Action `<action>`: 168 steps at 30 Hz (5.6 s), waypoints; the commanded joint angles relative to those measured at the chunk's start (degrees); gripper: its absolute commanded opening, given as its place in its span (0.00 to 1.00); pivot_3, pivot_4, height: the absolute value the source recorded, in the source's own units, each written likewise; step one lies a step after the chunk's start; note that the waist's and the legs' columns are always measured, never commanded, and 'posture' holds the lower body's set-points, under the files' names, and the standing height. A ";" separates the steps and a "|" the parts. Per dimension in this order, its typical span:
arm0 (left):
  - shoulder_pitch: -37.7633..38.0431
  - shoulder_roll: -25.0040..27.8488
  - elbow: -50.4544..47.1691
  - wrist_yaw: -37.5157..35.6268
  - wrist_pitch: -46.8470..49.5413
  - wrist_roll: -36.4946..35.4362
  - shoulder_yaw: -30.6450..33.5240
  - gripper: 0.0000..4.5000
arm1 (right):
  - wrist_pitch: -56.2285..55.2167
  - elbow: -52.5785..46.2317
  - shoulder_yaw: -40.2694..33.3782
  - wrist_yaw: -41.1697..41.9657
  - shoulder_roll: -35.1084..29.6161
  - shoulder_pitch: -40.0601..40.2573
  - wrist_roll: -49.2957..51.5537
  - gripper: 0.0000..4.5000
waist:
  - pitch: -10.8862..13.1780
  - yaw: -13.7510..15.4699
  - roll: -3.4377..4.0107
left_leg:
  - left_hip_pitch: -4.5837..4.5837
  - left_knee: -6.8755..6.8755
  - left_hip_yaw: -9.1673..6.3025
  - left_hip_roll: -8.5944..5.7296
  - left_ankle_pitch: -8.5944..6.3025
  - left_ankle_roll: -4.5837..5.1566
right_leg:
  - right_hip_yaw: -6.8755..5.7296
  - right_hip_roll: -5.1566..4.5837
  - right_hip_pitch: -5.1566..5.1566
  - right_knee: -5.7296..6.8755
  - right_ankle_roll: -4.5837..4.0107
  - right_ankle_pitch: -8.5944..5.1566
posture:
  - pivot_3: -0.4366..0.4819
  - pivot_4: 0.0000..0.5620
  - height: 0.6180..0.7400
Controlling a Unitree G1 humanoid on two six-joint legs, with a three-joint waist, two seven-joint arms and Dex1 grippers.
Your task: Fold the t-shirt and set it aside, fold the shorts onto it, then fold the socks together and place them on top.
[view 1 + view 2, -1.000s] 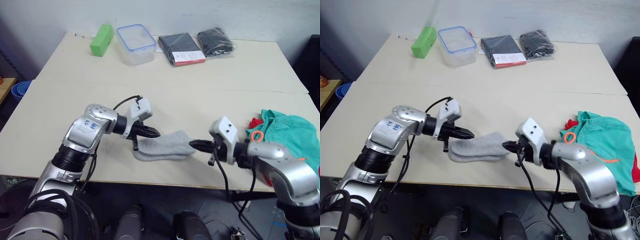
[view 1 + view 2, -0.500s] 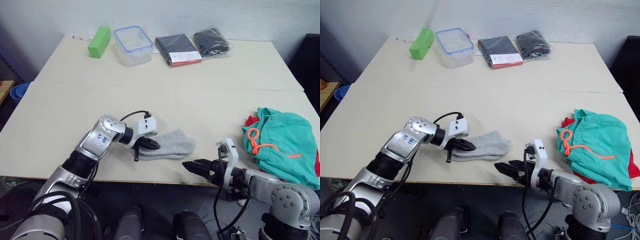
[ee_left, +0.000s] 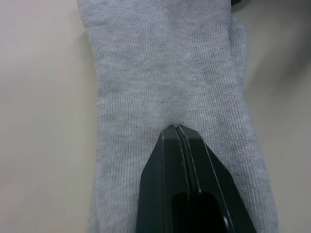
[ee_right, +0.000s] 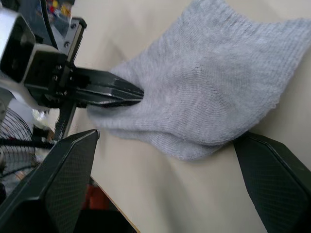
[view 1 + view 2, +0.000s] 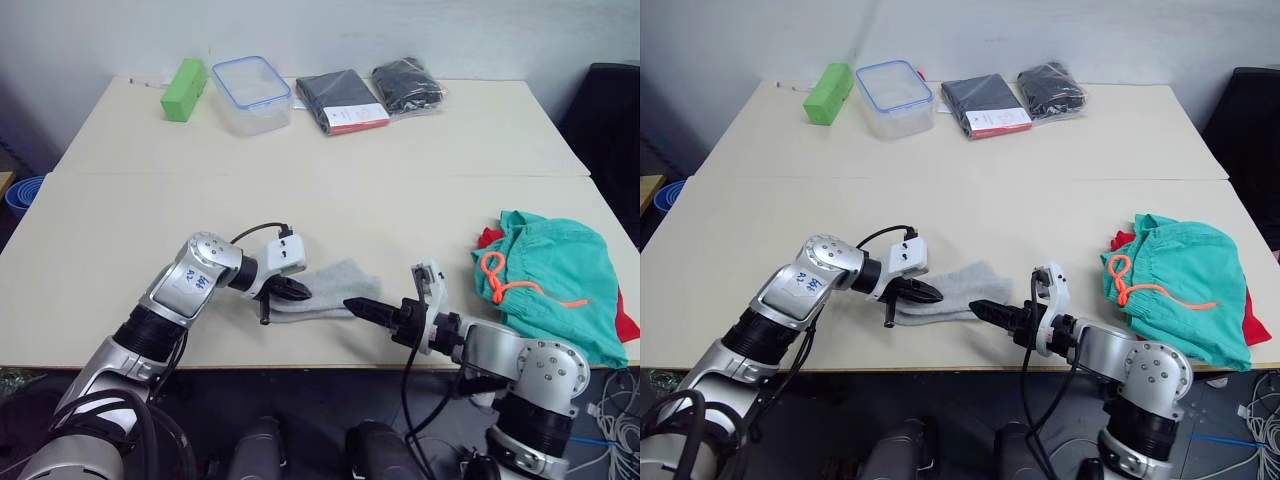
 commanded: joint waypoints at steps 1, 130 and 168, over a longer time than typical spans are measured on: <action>1.58 2.53 -3.81 0.22 4.72 -2.65 4.34 0.00 | -0.32 -5.21 0.46 8.68 -13.84 1.10 2.46 0.99 | 0.02 0.47 0.02 | -0.22 0.02 -0.02 -0.01 0.00 0.00 | -0.02 0.00 -0.17 -0.03 0.00 0.00 | 0.48 0.27 1.00; 2.86 2.50 7.47 -12.27 -29.09 -10.41 6.45 1.00 | -72.79 15.80 43.84 40.99 -19.81 -7.85 -66.78 0.00 | 0.45 0.95 -0.54 | 0.38 -0.10 -0.05 0.00 -0.11 -0.45 | -0.26 0.05 0.74 -0.82 0.06 0.01 | 0.48 0.27 1.00; -6.80 -8.22 20.80 -11.88 -37.21 -3.76 8.55 0.01 | -72.51 15.48 43.90 40.76 -20.28 -8.14 -67.24 0.00 | 0.46 0.98 -0.54 | 0.22 0.42 -0.12 0.00 -0.14 -0.21 | -0.35 -0.05 0.66 -0.35 0.09 0.03 | 0.48 0.27 1.00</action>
